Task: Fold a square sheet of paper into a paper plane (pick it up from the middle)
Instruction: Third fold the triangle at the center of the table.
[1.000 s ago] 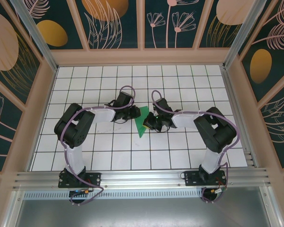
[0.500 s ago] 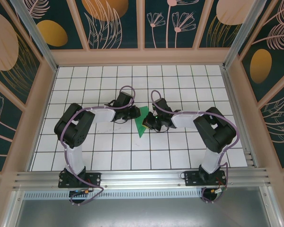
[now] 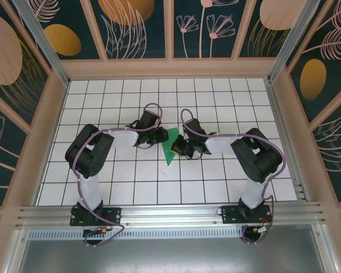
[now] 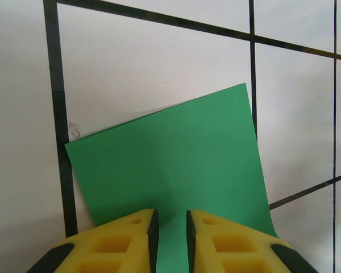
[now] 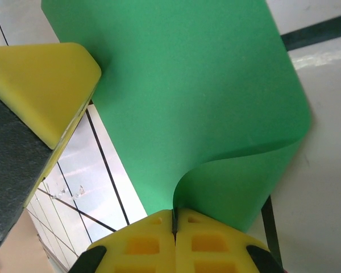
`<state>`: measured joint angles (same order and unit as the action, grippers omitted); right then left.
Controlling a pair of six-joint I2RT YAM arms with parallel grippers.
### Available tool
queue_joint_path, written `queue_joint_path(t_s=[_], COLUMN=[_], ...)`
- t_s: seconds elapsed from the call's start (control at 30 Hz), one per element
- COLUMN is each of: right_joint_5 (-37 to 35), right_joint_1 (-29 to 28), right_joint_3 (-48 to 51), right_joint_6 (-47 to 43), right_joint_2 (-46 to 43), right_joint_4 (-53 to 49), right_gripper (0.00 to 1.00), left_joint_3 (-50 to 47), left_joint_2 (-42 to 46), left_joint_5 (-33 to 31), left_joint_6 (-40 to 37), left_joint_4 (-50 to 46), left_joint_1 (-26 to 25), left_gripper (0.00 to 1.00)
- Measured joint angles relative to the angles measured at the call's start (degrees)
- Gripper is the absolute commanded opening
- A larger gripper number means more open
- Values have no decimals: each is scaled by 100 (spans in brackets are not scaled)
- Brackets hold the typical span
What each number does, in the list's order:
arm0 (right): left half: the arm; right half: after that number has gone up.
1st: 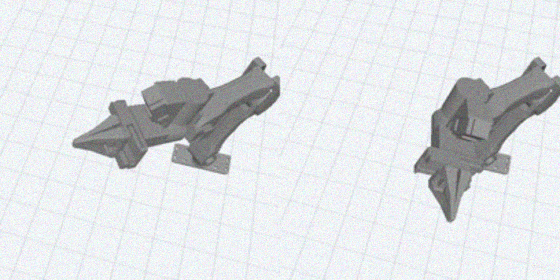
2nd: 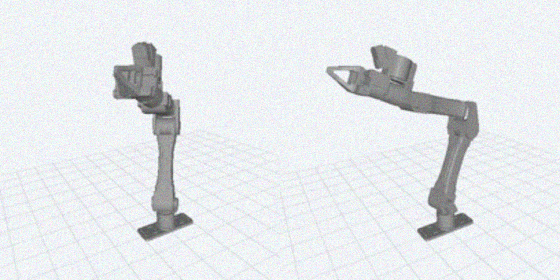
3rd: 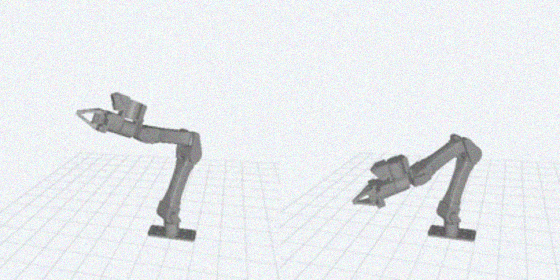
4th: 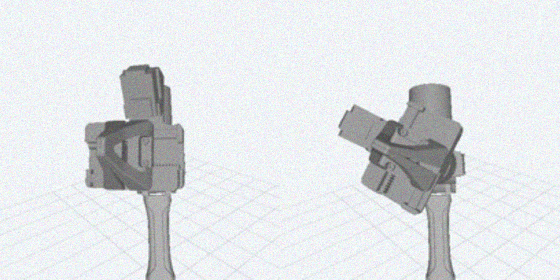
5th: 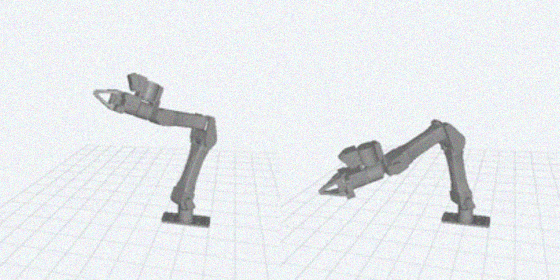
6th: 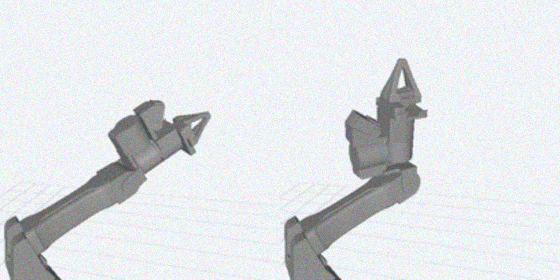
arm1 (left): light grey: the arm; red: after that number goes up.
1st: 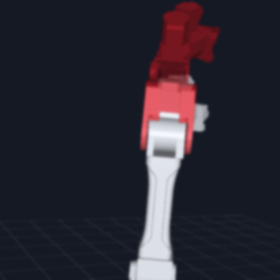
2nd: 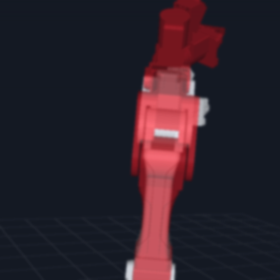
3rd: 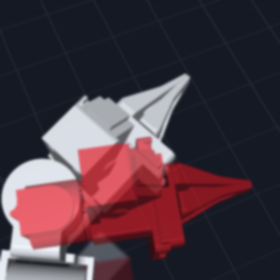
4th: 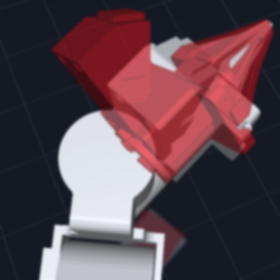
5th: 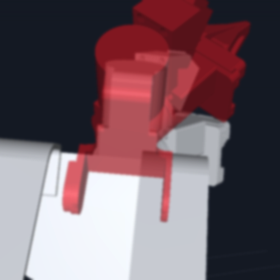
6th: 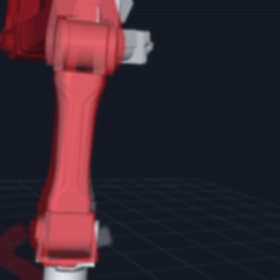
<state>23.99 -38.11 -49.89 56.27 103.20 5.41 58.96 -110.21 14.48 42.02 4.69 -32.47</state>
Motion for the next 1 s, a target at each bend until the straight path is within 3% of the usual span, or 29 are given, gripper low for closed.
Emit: queue_joint_path(t_s=[1.0], right_joint_5=[39], right_joint_1=[-4], right_joint_3=[-122], right_joint_6=[-44], right_joint_2=[188], right_joint_4=[81], right_gripper=[6], left_joint_3=[0], left_joint_2=[-7], left_joint_5=[7], left_joint_6=[0], left_joint_4=[2], left_joint_1=[0], left_gripper=[24])
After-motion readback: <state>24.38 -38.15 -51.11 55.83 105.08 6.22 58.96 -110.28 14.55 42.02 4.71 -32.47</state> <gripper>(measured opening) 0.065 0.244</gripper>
